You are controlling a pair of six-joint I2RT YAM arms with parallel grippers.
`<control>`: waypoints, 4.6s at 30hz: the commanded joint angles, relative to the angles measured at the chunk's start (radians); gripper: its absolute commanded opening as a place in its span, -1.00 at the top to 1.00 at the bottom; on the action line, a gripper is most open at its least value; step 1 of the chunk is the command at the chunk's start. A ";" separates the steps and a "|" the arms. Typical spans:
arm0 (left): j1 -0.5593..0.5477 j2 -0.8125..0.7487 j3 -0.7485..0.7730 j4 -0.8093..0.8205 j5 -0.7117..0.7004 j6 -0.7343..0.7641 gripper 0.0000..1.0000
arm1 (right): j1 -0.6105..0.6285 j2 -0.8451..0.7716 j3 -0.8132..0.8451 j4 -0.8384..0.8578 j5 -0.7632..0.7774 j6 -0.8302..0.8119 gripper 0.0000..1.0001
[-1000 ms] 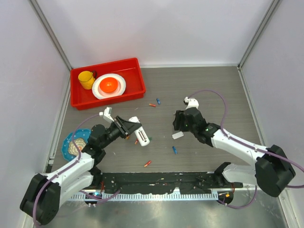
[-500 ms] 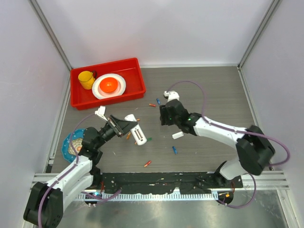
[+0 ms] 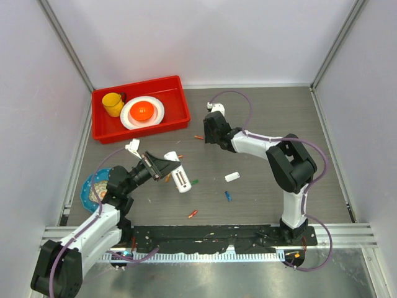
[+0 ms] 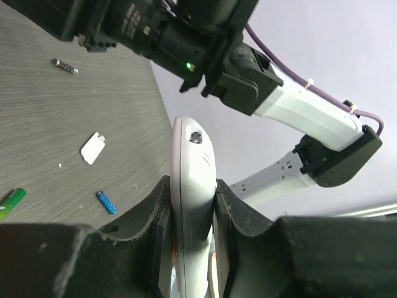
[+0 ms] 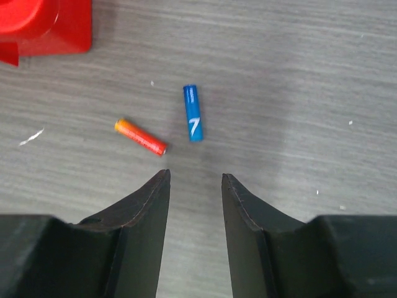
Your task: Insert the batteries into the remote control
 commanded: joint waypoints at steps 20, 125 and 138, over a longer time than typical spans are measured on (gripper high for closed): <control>0.004 -0.008 0.003 0.094 0.047 -0.005 1.00 | -0.048 0.177 0.203 0.047 -0.040 -0.046 0.00; -0.039 -0.081 -0.027 0.088 0.015 0.015 1.00 | -0.022 -0.241 -0.391 0.068 -0.508 -0.984 0.03; -0.039 -0.083 -0.028 0.085 0.012 0.016 1.00 | -0.021 -0.424 -0.356 0.122 -0.459 -0.896 -0.09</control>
